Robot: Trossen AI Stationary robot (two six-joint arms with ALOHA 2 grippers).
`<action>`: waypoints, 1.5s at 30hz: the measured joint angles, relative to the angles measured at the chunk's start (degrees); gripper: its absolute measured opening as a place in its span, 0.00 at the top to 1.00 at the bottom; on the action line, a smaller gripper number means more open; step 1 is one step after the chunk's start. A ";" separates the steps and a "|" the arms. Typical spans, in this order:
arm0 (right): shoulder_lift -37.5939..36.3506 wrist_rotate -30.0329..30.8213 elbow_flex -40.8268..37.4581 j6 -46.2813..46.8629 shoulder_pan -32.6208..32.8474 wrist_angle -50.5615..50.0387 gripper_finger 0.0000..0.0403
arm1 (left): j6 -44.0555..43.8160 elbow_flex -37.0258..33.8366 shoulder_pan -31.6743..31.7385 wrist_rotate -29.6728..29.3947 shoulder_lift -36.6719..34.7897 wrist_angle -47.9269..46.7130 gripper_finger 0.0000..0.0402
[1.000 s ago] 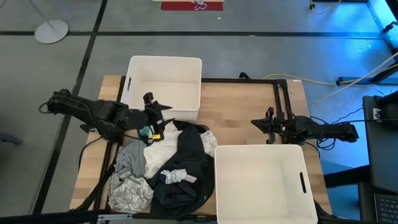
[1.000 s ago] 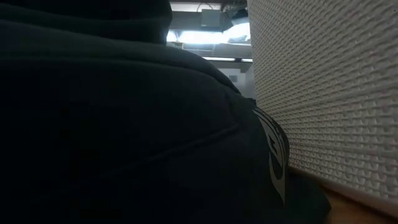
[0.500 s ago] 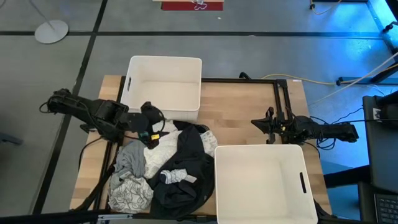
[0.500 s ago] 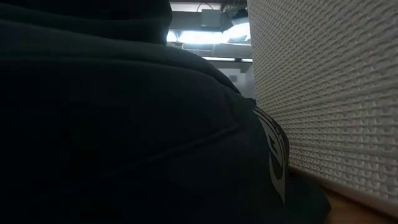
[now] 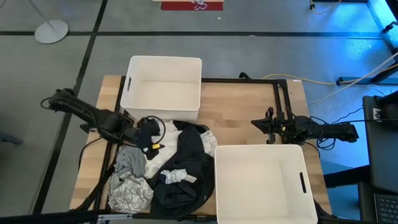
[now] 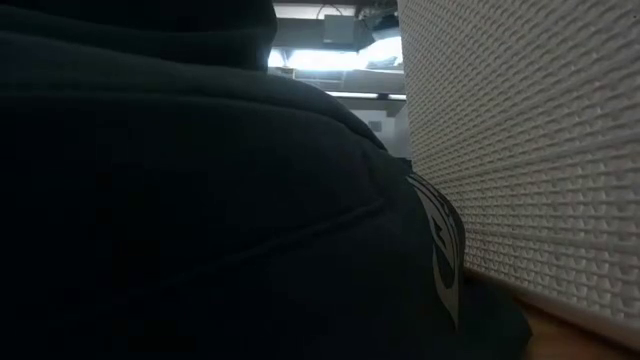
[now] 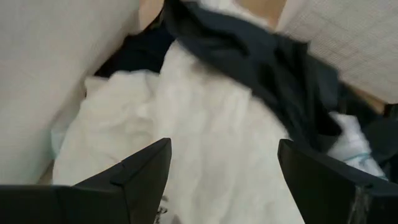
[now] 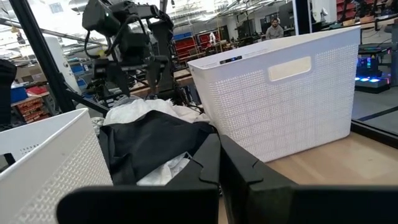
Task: Sort clothes
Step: Put the white dress into the top left laundry bin
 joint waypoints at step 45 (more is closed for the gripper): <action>0.00 1.60 0.00 -3.10 -0.02 -0.90 0.99 | 17.17 -2.99 1.66 -5.21 5.97 8.04 0.97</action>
